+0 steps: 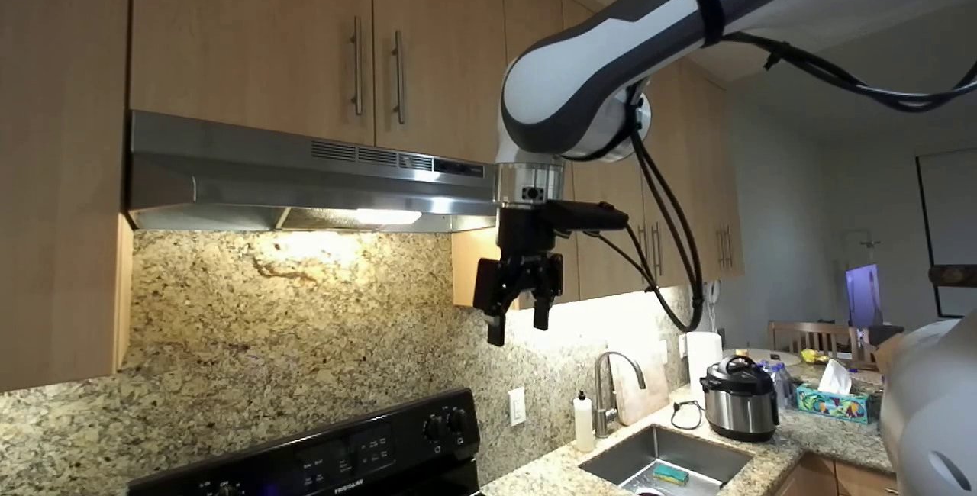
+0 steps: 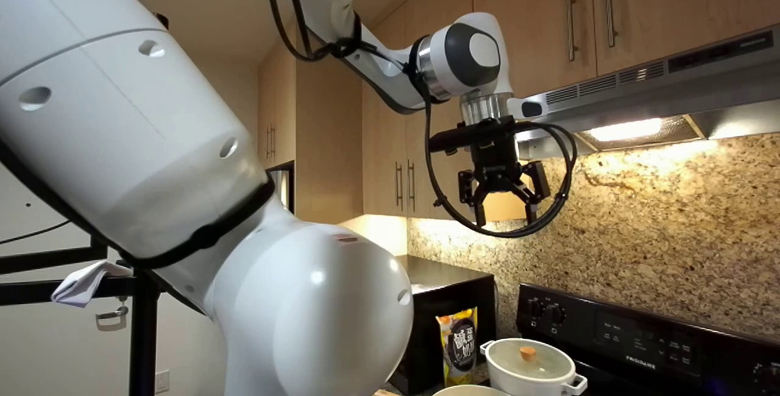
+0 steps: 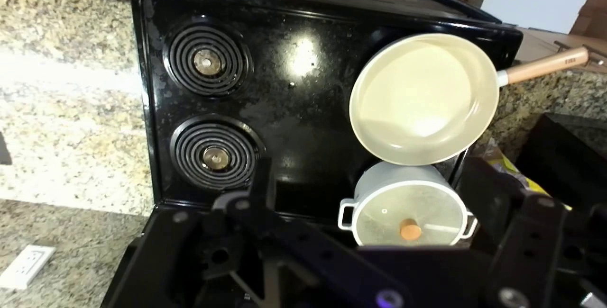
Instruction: Switch off the stove light
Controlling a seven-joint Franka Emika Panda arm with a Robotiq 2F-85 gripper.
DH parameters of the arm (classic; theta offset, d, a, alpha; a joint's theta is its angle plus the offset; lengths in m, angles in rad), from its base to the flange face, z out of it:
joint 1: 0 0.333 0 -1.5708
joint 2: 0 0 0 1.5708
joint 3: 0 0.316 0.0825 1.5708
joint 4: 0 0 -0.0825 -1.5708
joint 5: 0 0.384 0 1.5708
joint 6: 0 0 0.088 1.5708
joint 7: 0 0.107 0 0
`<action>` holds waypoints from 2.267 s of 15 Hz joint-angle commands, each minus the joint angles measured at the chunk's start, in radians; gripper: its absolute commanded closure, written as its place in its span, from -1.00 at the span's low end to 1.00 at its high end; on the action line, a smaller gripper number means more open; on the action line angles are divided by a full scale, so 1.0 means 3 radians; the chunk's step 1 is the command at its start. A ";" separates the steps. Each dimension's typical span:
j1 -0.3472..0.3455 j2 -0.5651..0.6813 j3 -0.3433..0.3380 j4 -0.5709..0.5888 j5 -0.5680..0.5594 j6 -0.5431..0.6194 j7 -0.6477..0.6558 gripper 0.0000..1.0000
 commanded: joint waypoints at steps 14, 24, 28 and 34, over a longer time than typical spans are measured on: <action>-0.0232 0.0269 0.0245 0.0752 -0.0420 0.0608 0.0657 -1.00; -0.0617 0.0250 0.0458 0.0781 -0.0860 0.1561 0.1242 -1.00; -0.0564 0.0244 0.0410 0.0821 -0.0769 0.1467 0.1123 -1.00; -0.0558 0.0244 0.0410 0.0821 -0.0768 0.1466 0.1123 -1.00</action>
